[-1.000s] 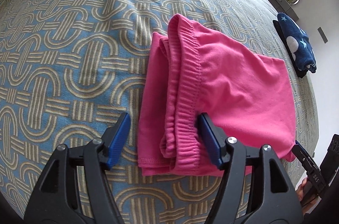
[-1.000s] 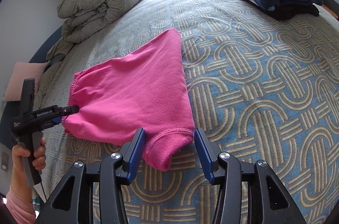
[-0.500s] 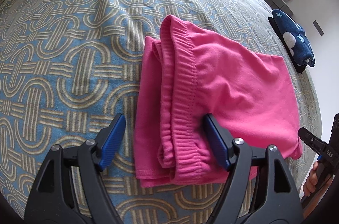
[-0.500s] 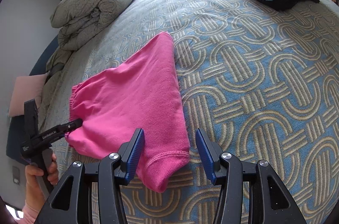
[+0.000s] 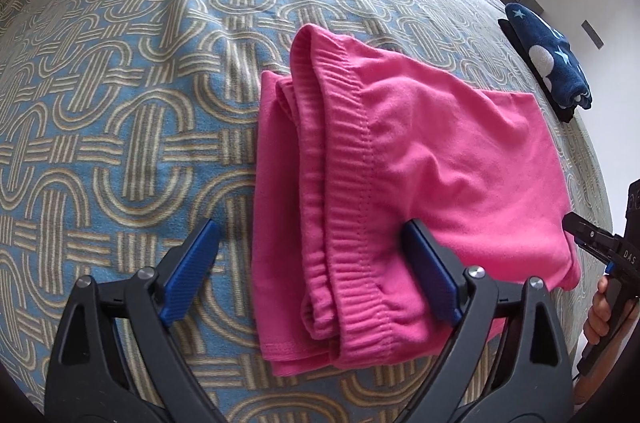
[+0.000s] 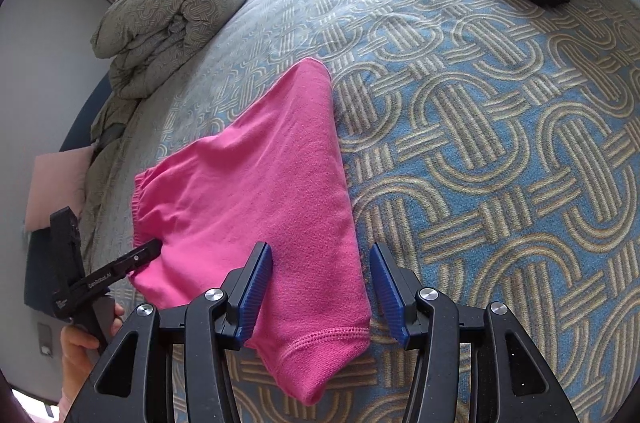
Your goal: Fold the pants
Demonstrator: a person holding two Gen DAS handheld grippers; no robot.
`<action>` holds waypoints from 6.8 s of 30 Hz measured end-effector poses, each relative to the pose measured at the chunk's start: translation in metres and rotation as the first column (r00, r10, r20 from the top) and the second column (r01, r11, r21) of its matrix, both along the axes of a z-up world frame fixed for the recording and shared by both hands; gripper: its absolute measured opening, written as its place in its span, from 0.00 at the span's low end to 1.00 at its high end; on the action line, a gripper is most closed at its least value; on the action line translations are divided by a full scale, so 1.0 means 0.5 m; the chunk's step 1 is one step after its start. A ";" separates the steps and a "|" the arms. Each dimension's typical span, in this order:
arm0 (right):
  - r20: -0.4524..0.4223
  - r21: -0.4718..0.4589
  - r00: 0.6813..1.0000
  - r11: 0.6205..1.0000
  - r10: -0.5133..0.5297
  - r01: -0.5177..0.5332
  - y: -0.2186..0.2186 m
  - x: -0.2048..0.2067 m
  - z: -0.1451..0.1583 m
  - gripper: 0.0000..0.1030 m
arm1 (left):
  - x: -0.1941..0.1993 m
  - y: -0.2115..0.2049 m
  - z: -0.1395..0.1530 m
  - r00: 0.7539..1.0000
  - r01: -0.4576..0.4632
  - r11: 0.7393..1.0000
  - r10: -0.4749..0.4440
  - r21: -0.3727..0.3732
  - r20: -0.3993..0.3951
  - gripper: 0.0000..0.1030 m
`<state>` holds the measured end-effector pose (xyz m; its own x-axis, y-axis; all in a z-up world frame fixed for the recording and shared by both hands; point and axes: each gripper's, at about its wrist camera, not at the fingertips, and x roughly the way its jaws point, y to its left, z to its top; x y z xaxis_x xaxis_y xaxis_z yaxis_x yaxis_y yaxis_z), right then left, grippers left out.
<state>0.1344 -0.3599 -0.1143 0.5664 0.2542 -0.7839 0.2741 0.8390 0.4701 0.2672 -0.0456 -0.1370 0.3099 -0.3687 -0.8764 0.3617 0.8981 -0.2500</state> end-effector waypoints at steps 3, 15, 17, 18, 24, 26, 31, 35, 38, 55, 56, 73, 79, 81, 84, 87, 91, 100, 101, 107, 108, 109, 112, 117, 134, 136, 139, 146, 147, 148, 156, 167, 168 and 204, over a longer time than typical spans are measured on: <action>0.020 0.032 0.999 0.999 0.032 -0.033 -0.003 0.013 -0.006 0.51 | 0.004 0.000 -0.001 1.000 -0.001 1.000 0.001 -0.007 -0.014 0.91; 0.078 0.193 0.989 0.971 0.129 -0.141 -0.039 0.062 -0.035 0.54 | 0.020 -0.026 0.009 0.998 0.027 0.999 -0.026 0.018 -0.048 0.82; 0.078 0.182 0.985 0.970 0.152 -0.164 -0.035 0.072 -0.031 0.54 | 0.024 -0.038 0.008 0.999 0.028 0.999 -0.027 0.019 -0.047 0.82; 0.079 0.181 0.984 0.969 0.158 -0.170 -0.033 0.078 -0.030 0.54 | 0.026 -0.043 0.007 0.999 0.030 0.999 -0.029 0.024 -0.045 0.82; 0.085 0.269 0.983 0.946 0.162 -0.179 -0.031 0.123 -0.043 0.59 | 0.034 -0.049 0.003 0.997 0.051 0.999 -0.050 0.011 -0.052 0.81; 0.069 0.253 0.982 0.949 0.175 -0.187 -0.024 0.128 -0.040 0.59 | 0.034 -0.041 0.006 0.997 0.051 0.999 -0.051 0.012 -0.054 0.76; 0.070 0.222 0.976 0.950 0.208 -0.218 -0.012 0.118 -0.035 0.59 | 0.031 -0.018 0.007 0.995 0.049 0.999 -0.051 -0.019 -0.084 0.70; 0.061 0.245 0.977 0.945 0.206 -0.215 -0.018 0.122 -0.043 0.59 | 0.037 -0.005 0.008 0.991 0.025 0.995 -0.037 -0.097 -0.126 0.53; 0.058 0.246 0.975 0.943 0.214 -0.222 -0.020 0.125 -0.048 0.58 | 0.032 -0.009 0.016 0.992 0.056 0.993 -0.067 -0.103 -0.104 0.42; 0.060 0.151 0.984 0.973 0.168 -0.175 0.006 0.108 -0.028 0.15 | 0.019 -0.032 0.029 0.997 0.062 0.993 -0.066 -0.100 -0.037 0.26; 0.070 0.142 0.983 0.974 0.168 -0.177 0.009 0.106 -0.019 0.14 | 0.015 -0.034 0.038 0.997 0.065 0.993 -0.068 -0.102 -0.025 0.24; 0.207 -0.009 0.960 0.982 0.189 -0.191 0.031 0.010 0.137 0.12 | -0.074 -0.085 0.178 0.985 0.144 0.984 -0.132 -0.108 0.115 0.23; 0.237 -0.016 0.968 0.997 0.083 -0.081 -0.087 -0.094 0.171 0.12 | -0.116 -0.227 0.216 0.963 0.255 0.959 -0.239 -0.127 0.127 0.23; 0.239 -0.032 0.971 0.999 0.029 -0.022 -0.139 -0.141 0.183 0.12 | -0.130 -0.295 0.225 0.948 0.307 0.941 -0.289 -0.142 0.130 0.23; 0.243 -0.058 0.968 0.996 -0.058 0.074 -0.226 -0.214 0.196 0.12 | -0.153 -0.414 0.235 0.916 0.396 0.904 -0.377 -0.159 0.135 0.23; 0.255 -0.091 0.955 0.979 -0.153 0.182 -0.319 -0.291 0.212 0.12 | -0.177 -0.540 0.242 0.878 0.479 0.857 -0.462 -0.189 0.125 0.23; 0.269 -0.114 0.920 0.940 -0.284 0.323 -0.442 -0.382 0.227 0.12 | -0.209 -0.706 0.255 0.825 0.565 0.800 -0.548 -0.203 0.135 0.23; 0.285 -0.128 0.807 0.813 -0.518 0.567 -0.659 -0.523 0.217 0.12 | -0.301 -1.030 0.265 0.679 0.731 0.674 -0.703 -0.105 0.210 0.23; 0.284 -0.128 0.792 0.798 -0.540 0.589 -0.681 -0.538 0.213 0.12 | -0.311 -1.058 0.263 0.662 0.745 0.661 -0.716 -0.090 0.222 0.23; 0.246 -0.084 0.719 0.724 -0.650 0.684 -0.786 -0.588 0.152 0.15 | -0.348 -1.174 0.189 0.662 0.716 0.693 -0.711 0.082 0.237 0.40; 0.208 -0.099 0.709 0.707 -0.674 0.700 -0.798 -0.587 0.129 0.18 | -0.351 -1.182 0.164 0.670 0.696 0.705 -0.706 0.137 0.228 0.46; 0.156 -0.129 0.696 0.684 -0.701 0.718 -0.809 -0.586 0.103 0.21 | -0.350 -1.182 0.140 0.675 0.679 0.709 -0.704 0.189 0.221 0.47; 0.089 -0.193 0.672 0.649 -0.735 0.736 -0.815 -0.595 0.044 0.28 | -0.336 -1.162 0.104 0.681 0.656 0.720 -0.694 0.225 0.234 0.70; 0.103 -0.380 0.641 0.565 -0.761 0.732 -0.777 -0.599 0.065 0.58 | -0.315 -1.144 0.112 0.700 0.637 0.739 -0.674 0.219 0.238 0.75; 0.342 -0.399 0.671 0.545 -0.658 0.737 -0.442 -0.656 0.230 0.59 | -0.457 -0.913 0.329 0.674 0.629 0.768 -0.616 0.120 0.409 0.76; 0.340 -0.414 0.667 0.531 -0.663 0.739 -0.398 -0.658 0.238 0.59 | -0.481 -0.869 0.350 0.668 0.630 0.769 -0.606 0.105 0.432 0.79; 0.333 -0.433 0.671 0.525 -0.662 0.733 -0.348 -0.669 0.254 0.59 | -0.512 -0.796 0.371 0.661 0.609 0.788 -0.568 0.091 0.491 0.80; 0.311 -0.460 0.690 0.531 -0.654 0.711 -0.272 -0.706 0.304 0.59 | -0.551 -0.668 0.391 0.690 0.599 0.800 -0.534 0.029 0.488 0.81; 0.312 -0.467 0.689 0.526 -0.654 0.711 -0.263 -0.709 0.311 0.59 | -0.558 -0.658 0.395 0.686 0.599 0.800 -0.535 0.034 0.493 0.81; 0.314 -0.470 0.689 0.523 -0.653 0.711 -0.253 -0.714 0.320 0.59 | -0.565 -0.649 0.399 0.681 0.601 0.798 -0.537 0.039 0.498 0.81; 0.332 -0.470 0.695 0.526 -0.638 0.708 -0.182 -0.728 0.372 0.59 | -0.599 -0.572 0.441 0.680 0.607 0.794 -0.506 -0.022 0.531 0.99; 0.329 -0.472 0.693 0.524 -0.641 0.709 -0.144 -0.725 0.392 0.65 | -0.608 -0.553 0.446 0.677 0.612 0.790 -0.501 -0.035 0.540 0.99; 0.327 -0.473 0.693 0.524 -0.642 0.708 -0.142 -0.724 0.393 0.65 | -0.607 -0.554 0.446 0.678 0.614 0.789 -0.503 -0.037 0.536 0.99; 0.303 -0.464 0.680 0.520 -0.667 0.717 -0.145 -0.723 0.387 0.66 | -0.622 -0.568 0.442 0.646 0.626 0.780 -0.521 0.003 0.558 0.99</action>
<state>-0.2271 -0.4322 0.0792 0.4488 -0.6634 -0.5987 0.8594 0.5042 0.0855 -0.0436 -0.3295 0.0841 0.3519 -0.7536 -0.5551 0.9053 0.4249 -0.0030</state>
